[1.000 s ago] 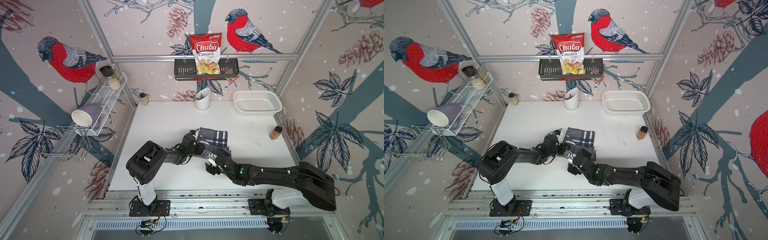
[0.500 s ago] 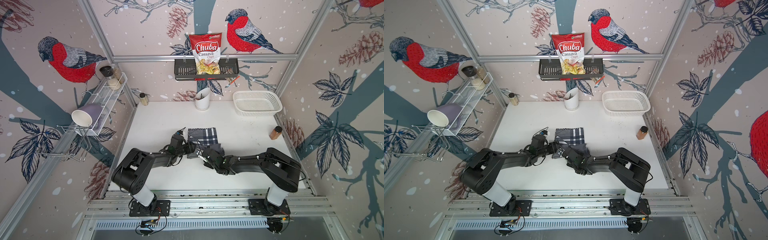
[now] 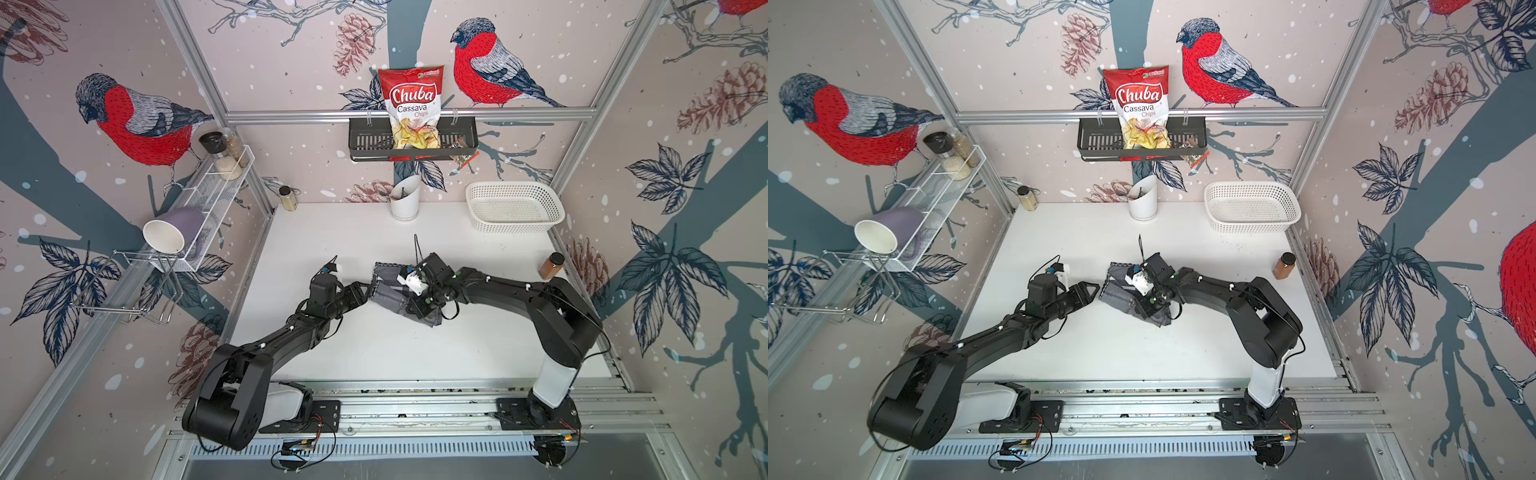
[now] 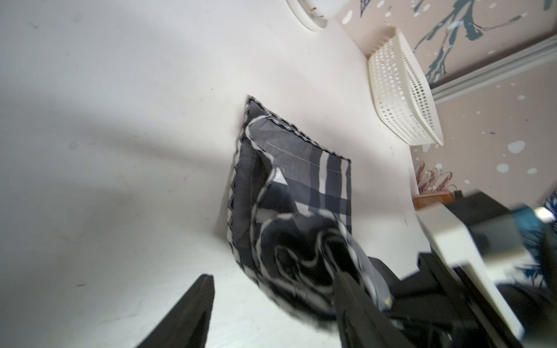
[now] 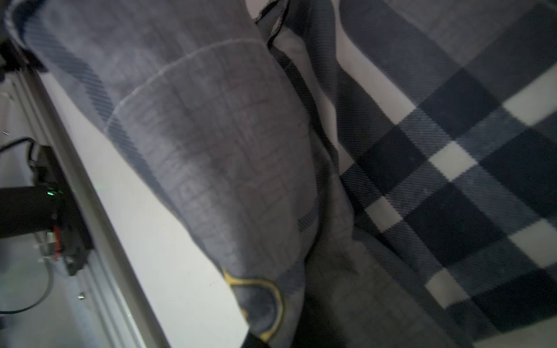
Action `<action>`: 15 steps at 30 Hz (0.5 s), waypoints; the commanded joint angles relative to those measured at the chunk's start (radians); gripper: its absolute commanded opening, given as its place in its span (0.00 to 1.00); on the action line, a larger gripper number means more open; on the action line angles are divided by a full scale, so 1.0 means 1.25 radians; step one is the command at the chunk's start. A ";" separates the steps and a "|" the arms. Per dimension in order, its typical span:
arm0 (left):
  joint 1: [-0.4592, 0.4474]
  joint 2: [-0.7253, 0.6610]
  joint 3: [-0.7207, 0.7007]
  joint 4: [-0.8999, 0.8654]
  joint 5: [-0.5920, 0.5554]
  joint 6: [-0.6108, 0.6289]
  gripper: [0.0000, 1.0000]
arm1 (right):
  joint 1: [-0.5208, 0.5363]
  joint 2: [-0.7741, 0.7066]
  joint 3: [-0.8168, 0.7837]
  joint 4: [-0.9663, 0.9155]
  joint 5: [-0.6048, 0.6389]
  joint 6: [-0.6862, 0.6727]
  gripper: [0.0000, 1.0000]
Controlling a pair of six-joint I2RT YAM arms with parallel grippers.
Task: Roll up the pillowcase
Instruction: Roll the pillowcase at the center of the board.
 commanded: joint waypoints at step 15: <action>-0.034 0.129 0.089 0.011 -0.038 0.107 0.80 | -0.030 0.225 0.247 -0.220 -0.199 0.190 0.00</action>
